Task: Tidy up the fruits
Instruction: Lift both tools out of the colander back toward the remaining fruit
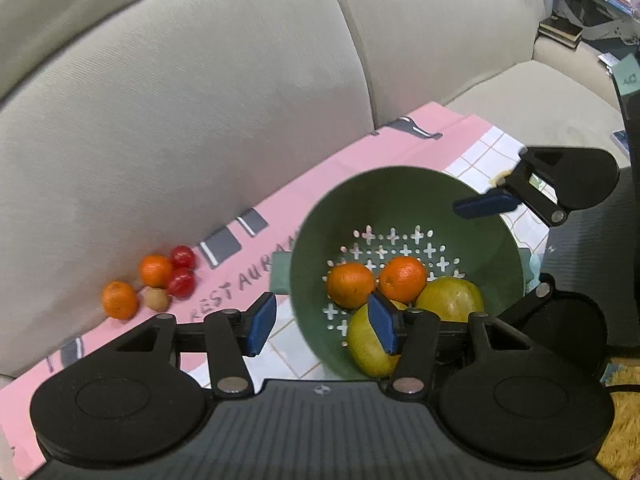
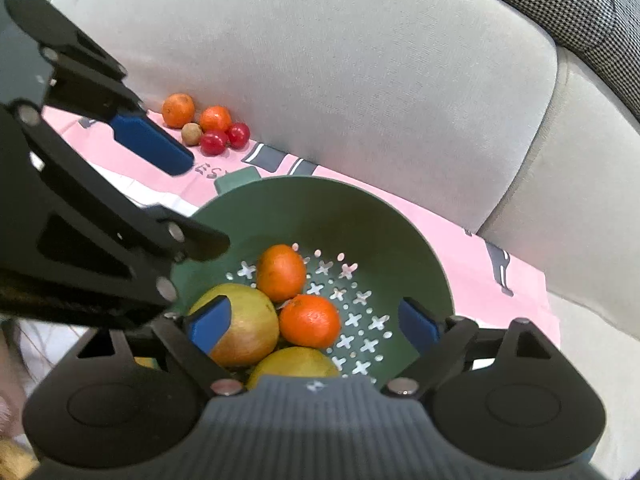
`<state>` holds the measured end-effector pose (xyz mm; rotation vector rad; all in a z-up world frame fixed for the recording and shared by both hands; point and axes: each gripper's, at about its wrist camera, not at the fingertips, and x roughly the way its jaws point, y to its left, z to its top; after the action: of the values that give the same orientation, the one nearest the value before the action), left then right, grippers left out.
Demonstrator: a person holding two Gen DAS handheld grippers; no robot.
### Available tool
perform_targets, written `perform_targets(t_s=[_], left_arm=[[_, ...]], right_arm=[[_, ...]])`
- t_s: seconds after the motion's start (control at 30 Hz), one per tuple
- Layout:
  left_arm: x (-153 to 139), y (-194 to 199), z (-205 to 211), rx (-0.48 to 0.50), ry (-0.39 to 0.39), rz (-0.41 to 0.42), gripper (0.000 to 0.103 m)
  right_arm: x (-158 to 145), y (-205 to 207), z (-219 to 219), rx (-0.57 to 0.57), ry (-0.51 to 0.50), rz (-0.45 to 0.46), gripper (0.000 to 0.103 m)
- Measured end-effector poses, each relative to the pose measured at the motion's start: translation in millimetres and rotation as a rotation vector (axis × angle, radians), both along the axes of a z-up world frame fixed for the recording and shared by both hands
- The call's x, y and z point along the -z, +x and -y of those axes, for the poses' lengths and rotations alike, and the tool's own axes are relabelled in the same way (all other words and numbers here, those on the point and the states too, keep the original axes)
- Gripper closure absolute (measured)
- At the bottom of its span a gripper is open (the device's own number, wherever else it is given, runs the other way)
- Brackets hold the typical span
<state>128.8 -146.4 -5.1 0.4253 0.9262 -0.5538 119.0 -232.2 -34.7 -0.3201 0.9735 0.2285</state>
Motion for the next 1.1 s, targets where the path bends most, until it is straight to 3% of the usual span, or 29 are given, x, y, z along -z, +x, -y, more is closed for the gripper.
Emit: perform_targets(t_s=[0.27,0.6,0.77,1.1], left_arm=[[-19.5,-10.6,-25.4,-0.057,-0.016,0.058,0.039],[-36.6,-14.2,-73.6,-0.162,-0.065,0.096,0.039],[-43.3,-10.9,-103.2,-0.239,-0.085,0.12,0.037],[-47.1,-2.6,-162.0,-0.362,-0.135,0.138,0.036]], right_arm=[[-18.0,-12.1,-2.6,0.066,0.108,-0.008,0.011],[-28.2,-19.5,-35.5,0.007,0.188,-0.049,0.007],[-30.9,-21.7,-62.1,-0.046,0.177,-0.059,0.007],[-36.1,-5.6,-105.6,-0.05,0.222,-0.076,0.007]])
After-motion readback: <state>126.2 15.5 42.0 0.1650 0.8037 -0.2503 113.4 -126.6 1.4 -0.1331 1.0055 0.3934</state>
